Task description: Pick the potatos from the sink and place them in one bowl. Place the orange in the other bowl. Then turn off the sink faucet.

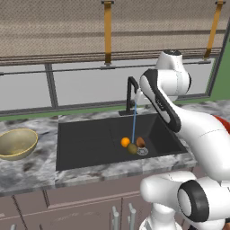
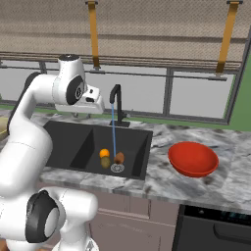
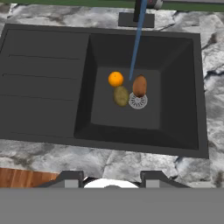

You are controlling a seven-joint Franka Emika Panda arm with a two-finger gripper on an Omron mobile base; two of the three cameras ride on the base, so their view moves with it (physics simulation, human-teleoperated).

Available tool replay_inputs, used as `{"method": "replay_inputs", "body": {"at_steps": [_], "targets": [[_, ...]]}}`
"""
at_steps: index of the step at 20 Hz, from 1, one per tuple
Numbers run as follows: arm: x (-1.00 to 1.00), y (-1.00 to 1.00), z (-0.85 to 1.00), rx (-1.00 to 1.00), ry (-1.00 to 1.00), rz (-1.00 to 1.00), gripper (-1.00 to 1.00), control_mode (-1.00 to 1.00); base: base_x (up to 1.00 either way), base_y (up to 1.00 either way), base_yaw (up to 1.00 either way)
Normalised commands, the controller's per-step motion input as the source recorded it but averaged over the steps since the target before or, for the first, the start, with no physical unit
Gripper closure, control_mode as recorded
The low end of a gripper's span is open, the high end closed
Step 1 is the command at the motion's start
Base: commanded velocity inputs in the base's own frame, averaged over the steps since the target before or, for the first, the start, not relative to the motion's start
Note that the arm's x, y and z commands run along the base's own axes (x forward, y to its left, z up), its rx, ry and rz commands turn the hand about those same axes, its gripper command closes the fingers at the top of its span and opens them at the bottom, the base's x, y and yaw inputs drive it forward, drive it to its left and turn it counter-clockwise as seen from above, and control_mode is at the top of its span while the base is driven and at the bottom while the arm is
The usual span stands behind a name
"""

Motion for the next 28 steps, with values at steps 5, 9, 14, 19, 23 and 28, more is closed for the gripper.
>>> {"method": "replay_inputs", "body": {"at_steps": [5, 9, 14, 19, 23, 28], "targets": [[0.00, -0.03, 0.00, 0.00, 0.01, 0.00, -1.00, -1.00, 0.00, 0.00, 0.00], [-0.01, -0.16, -0.04, 0.00, 0.00, 0.02, -1.00, -1.00, 0.00, 0.00, 0.00], [0.00, -0.14, -0.05, 0.00, 0.00, 0.03, -1.00, -1.00, 0.00, 0.00, 0.00], [0.00, -0.10, -0.09, 0.00, 0.01, 0.00, -1.00, -1.00, 0.00, 0.00, 0.00], [0.00, -0.11, -0.17, 0.00, 0.01, 0.00, -1.00, -1.00, 0.00, 0.00, 0.00], [0.00, -0.10, -0.13, 0.00, 0.04, 0.00, -1.00, -1.00, 0.00, 0.00, 0.00]]}}
